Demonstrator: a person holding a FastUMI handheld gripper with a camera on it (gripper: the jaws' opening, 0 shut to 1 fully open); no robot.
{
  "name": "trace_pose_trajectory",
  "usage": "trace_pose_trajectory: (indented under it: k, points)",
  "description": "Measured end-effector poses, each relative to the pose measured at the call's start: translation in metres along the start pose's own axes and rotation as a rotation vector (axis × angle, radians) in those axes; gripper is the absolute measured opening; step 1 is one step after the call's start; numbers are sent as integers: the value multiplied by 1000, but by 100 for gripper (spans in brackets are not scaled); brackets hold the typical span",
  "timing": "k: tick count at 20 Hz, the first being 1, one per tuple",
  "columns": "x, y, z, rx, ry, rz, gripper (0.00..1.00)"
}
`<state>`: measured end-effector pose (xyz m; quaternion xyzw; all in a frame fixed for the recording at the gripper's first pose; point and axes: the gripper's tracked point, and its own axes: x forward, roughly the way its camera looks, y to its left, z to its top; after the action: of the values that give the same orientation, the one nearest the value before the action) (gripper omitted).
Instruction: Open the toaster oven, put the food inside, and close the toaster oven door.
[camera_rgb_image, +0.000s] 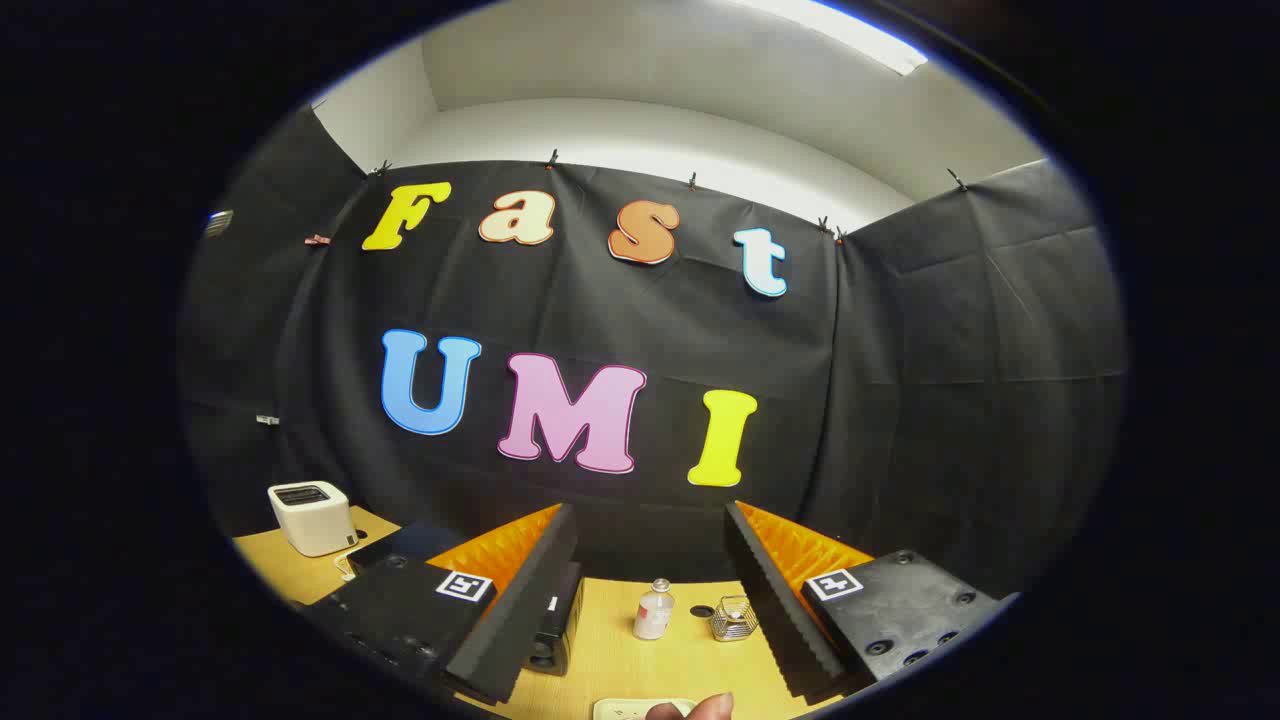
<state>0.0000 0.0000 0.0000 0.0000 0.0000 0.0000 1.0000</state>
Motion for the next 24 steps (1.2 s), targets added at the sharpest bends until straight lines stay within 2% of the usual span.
trace_pose_trajectory:
  k: [24]
  points:
    - [-3, -5, -4, 20, 6, 1, 98]
